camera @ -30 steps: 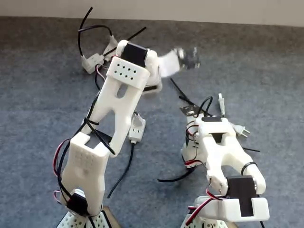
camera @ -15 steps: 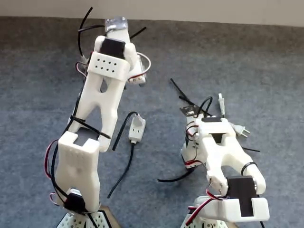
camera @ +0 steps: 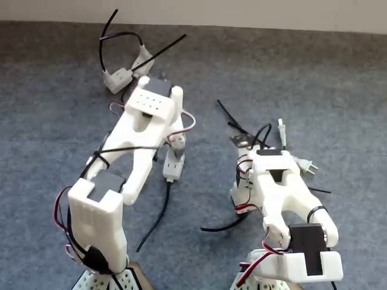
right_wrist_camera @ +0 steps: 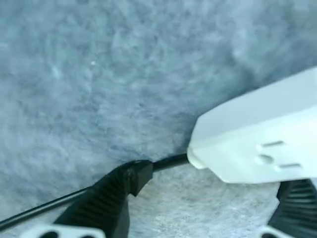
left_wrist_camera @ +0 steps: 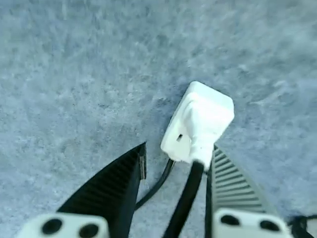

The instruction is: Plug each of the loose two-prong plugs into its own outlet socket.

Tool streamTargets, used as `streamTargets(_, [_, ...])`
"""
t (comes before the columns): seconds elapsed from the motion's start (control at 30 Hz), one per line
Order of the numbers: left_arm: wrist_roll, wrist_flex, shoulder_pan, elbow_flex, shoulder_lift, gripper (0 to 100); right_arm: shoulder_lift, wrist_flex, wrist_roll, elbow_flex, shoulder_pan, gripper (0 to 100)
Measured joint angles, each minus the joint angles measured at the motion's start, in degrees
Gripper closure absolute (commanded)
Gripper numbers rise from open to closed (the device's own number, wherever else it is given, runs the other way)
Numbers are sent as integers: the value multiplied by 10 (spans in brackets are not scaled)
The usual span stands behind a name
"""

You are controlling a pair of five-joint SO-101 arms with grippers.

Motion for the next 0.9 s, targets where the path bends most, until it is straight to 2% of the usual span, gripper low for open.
streamTargets(0.13, [0, -45, 5, 19, 25, 808, 0, 0, -7, 0, 0, 602])
streamTargets(0.5, [0, -101, 5, 18, 95, 808, 0, -1, -11, 0, 0, 602])
streamTargets(0.6, [0, -102, 5, 14, 109, 810, 0, -1, -11, 0, 0, 602])
streamTargets(0.77, [1, -102, 6, 8, 113, 885, 0, -1, -11, 0, 0, 602])
streamTargets(0.9, [2, -81, 9, -2, 113, 892, 0, -1, -11, 0, 0, 602])
